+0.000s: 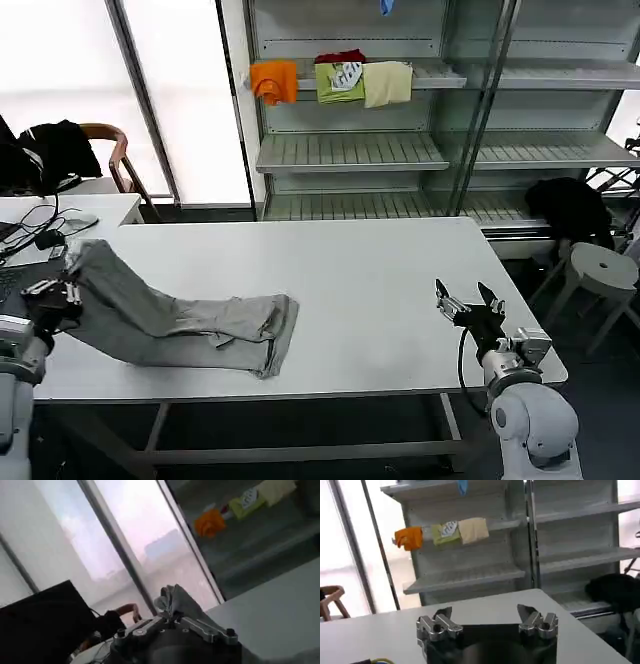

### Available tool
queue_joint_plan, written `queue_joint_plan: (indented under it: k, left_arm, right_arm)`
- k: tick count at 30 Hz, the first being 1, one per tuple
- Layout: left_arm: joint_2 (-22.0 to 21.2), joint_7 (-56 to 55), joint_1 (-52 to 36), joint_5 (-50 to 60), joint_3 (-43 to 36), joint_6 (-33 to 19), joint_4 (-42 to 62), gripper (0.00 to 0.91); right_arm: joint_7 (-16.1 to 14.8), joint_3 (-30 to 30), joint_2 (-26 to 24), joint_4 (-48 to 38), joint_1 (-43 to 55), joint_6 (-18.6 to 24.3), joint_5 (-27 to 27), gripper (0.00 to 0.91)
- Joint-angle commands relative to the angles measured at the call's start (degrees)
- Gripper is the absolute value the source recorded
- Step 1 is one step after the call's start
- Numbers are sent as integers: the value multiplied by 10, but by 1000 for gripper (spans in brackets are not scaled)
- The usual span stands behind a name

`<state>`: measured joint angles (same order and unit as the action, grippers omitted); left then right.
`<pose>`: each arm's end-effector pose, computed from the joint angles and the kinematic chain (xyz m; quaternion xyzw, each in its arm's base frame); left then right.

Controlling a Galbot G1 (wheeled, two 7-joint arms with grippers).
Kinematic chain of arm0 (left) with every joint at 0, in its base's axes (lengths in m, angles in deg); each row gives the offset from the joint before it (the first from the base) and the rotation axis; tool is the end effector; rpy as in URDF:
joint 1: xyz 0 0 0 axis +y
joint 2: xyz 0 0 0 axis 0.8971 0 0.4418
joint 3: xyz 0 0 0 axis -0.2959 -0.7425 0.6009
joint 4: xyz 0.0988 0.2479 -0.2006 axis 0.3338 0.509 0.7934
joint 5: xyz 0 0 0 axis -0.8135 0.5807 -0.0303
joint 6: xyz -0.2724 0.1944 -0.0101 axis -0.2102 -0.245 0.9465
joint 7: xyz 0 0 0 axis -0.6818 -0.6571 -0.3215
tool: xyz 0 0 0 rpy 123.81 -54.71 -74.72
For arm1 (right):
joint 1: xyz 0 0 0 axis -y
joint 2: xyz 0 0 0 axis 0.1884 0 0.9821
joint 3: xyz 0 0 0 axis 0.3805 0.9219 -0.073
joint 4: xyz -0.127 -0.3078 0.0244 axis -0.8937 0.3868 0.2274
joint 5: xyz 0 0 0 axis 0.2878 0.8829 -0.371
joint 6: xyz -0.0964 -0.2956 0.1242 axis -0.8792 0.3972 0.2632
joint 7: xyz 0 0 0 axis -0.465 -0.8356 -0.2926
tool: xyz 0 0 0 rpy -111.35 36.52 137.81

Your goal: Fold and organize the clothes.

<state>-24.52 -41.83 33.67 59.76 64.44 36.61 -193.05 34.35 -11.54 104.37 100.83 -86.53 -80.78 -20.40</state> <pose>0.2583 0.1891 -0.1621 0.0399 -0.9703 -0.2281 0.0706 0.2665 -0.0675 -0.1998 0.0117 -0.9952 -0.0652 0.0723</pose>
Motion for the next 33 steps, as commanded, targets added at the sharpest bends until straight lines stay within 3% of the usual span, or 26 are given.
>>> queue_joint_plan:
  k: [1, 8, 23, 24, 25, 33]
  left_arm:
    - [-121, -33, 13, 53, -241, 59, -95, 10]
    - [-152, -61, 9, 71, -316, 70, -52, 10]
    - [-184, -90, -2, 89, -335, 69, 28, 20]
    - [-186, -95, -2, 94, -336, 69, 34, 282]
    - [-189, -97, -3, 98, -337, 69, 41, 907]
    - [-205, -109, 1, 86, -358, 70, 51, 907]
  right_arm:
    - [-2, -1, 1, 3, -7, 2, 4, 907]
    - [-5, -8, 1, 5, -14, 4, 5, 907]
    - [-7, 4, 11, -10, -10, 11, 19, 907]
    - [-7, 4, 10, -10, -10, 11, 19, 907]
    - [-7, 4, 10, -11, -10, 11, 19, 907]
    - [-9, 2, 9, -16, -10, 11, 21, 907]
